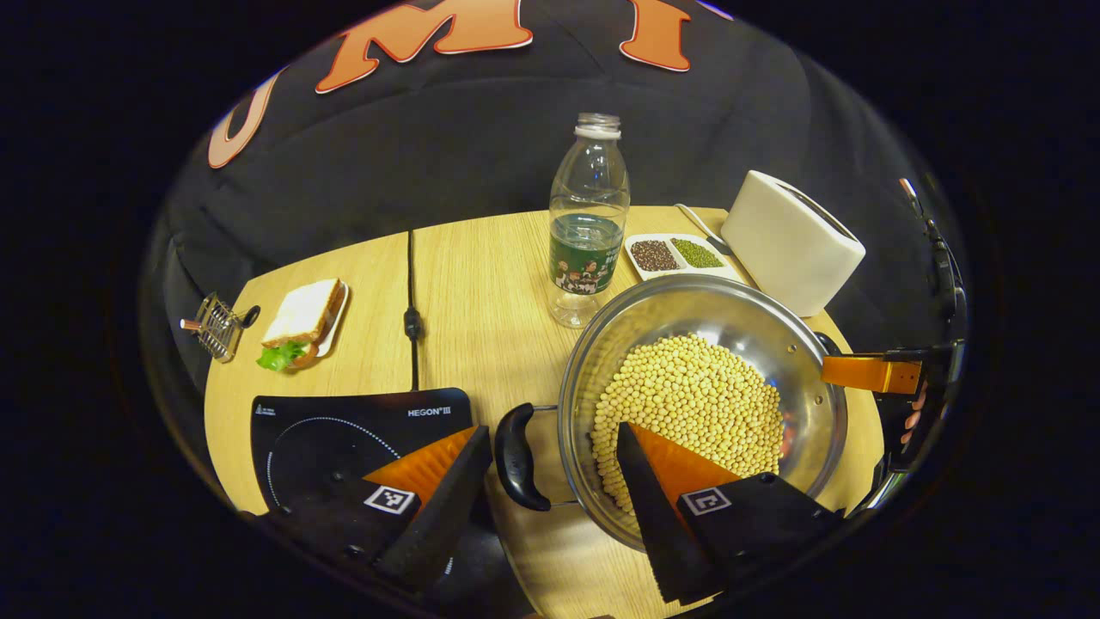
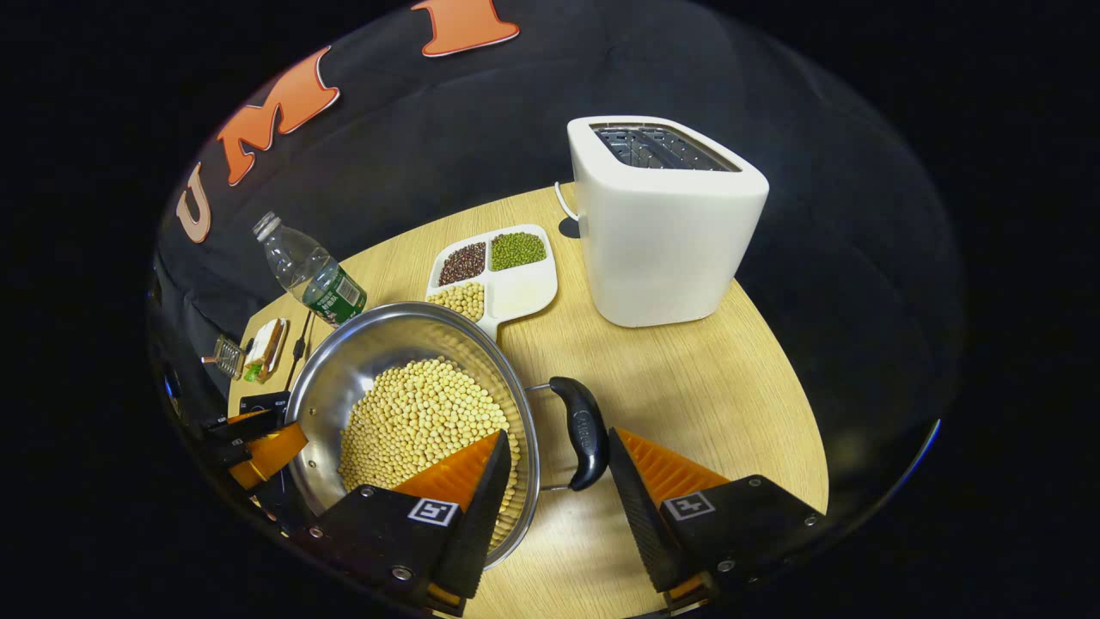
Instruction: First push the handle of the pot to place it horizontally, then grasp the pot with both hands and set it on the induction cooktop.
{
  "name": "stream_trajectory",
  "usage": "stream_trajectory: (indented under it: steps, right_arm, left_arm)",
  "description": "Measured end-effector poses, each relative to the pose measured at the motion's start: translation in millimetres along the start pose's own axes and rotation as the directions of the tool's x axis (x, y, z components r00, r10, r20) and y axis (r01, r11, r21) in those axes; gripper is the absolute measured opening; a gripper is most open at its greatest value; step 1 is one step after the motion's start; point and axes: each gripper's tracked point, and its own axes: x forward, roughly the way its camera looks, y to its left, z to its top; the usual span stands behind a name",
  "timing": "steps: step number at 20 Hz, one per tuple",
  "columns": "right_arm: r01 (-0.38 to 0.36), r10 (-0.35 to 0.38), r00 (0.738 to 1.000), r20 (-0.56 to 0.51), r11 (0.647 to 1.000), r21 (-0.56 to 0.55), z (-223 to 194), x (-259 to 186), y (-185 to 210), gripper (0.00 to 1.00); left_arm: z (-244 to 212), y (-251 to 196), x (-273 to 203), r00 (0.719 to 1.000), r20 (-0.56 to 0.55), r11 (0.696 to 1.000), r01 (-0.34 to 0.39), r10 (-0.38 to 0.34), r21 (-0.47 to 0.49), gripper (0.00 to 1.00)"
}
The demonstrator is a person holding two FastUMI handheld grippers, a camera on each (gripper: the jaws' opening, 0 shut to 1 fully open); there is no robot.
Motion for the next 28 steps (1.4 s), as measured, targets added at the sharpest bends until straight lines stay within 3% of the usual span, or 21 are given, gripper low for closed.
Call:
stream_trajectory:
  steps: [4,10,14,17,22,26,28]
  right_arm:
    - [0.011,-0.011,1.0,-0.001,1.0,-0.015,0,11,0,0.72]
    - [0.055,-0.055,0.998,-0.01,0.998,-0.024,-6,25,-3,0.73]
    - [0.081,-0.081,0.997,-0.002,0.997,-0.006,-8,32,-5,0.74]
    - [0.108,-0.108,0.994,-0.005,0.993,-0.038,-13,36,-9,0.77]
    - [0.132,-0.132,0.991,0.002,0.99,-0.044,-12,29,-14,0.75]
    - [0.152,-0.152,0.988,-0.003,0.988,0.001,-15,30,-14,0.64]
    - [0.159,-0.159,0.987,0.017,0.987,-0.006,-14,24,-13,0.67]
  left_arm:
    - [1,0,21,1.0,-0.009,1.0,-0.017,0.017,-0.019,0.99]
    - [-15,-6,45,0.998,-0.056,0.998,0.025,-0.028,-0.055,0.98]
    - [-12,-5,54,1.0,0.006,1.0,-0.014,0.014,0.022,0.9]
    - [-11,-1,60,0.998,0.031,0.997,-0.06,0.058,0.041,0.9]
    - [-2,-4,63,0.995,0.095,1.0,-0.009,0.008,0.018,0.84]
    - [4,-9,62,0.992,0.126,0.999,0.01,-0.014,0.031,0.77]
    - [6,-10,64,0.989,0.147,1.0,0.022,-0.022,0.007,0.75]
